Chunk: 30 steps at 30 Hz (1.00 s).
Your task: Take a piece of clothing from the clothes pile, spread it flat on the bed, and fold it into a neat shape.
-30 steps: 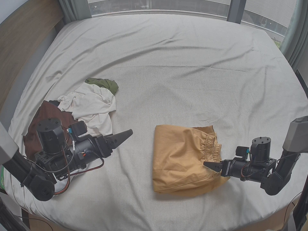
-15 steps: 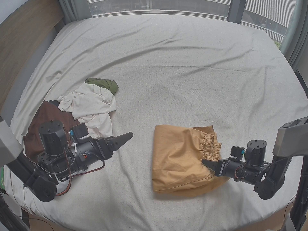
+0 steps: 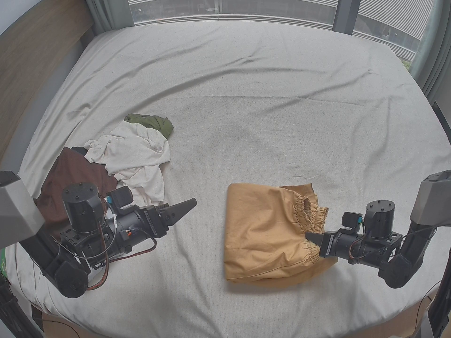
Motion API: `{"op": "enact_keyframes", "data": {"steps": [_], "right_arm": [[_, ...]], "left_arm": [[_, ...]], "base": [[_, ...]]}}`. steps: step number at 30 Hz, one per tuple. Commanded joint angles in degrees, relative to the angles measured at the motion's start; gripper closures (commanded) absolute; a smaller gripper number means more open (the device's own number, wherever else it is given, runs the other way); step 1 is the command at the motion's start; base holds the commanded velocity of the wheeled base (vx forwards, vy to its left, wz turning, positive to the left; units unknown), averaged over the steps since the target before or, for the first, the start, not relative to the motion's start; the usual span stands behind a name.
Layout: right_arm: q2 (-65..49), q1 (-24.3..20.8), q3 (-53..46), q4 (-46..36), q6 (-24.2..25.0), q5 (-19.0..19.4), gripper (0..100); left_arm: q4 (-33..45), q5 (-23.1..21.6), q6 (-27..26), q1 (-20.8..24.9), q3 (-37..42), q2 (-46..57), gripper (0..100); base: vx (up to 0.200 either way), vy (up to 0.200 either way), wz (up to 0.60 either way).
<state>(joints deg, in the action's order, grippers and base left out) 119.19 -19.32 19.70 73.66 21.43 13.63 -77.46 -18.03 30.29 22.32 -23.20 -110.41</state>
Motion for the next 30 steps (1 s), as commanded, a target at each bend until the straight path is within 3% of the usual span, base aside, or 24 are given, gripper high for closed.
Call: {"op": "enact_keyframes", "data": {"steps": [1,6,14,15,23,30], "right_arm": [[-2.9,2.0,0.3,-2.6,-1.7,0.0,100],[-2.3,4.2,-0.3,-3.2,-4.2,0.0,100],[0.9,3.8,-0.5,-2.9,-4.7,-0.1,100],[0.9,3.8,-0.5,-2.9,-4.7,-0.1,0],[0.0,4.3,-1.7,-5.6,-4.7,-0.9,0],[0.3,2.0,-3.0,-10.1,-2.6,-0.4,0]], "left_arm": [[-0.1,0.0,0.0,0.1,0.1,-0.4,0],[-0.1,0.0,0.0,0.2,0.1,-0.2,0],[-0.1,-0.1,0.0,0.2,0.1,-0.2,0],[-0.2,-0.1,0.0,0.1,0.1,0.0,0],[-0.3,0.0,0.0,0.2,0.1,-0.2,0],[-0.8,0.0,0.0,0.1,0.1,-0.2,0]], "base": [[0.0,0.0,0.0],[0.0,0.0,0.0],[0.0,0.0,0.0],[0.0,0.0,0.0],[0.0,0.0,0.0],[0.0,0.0,0.0]]}}
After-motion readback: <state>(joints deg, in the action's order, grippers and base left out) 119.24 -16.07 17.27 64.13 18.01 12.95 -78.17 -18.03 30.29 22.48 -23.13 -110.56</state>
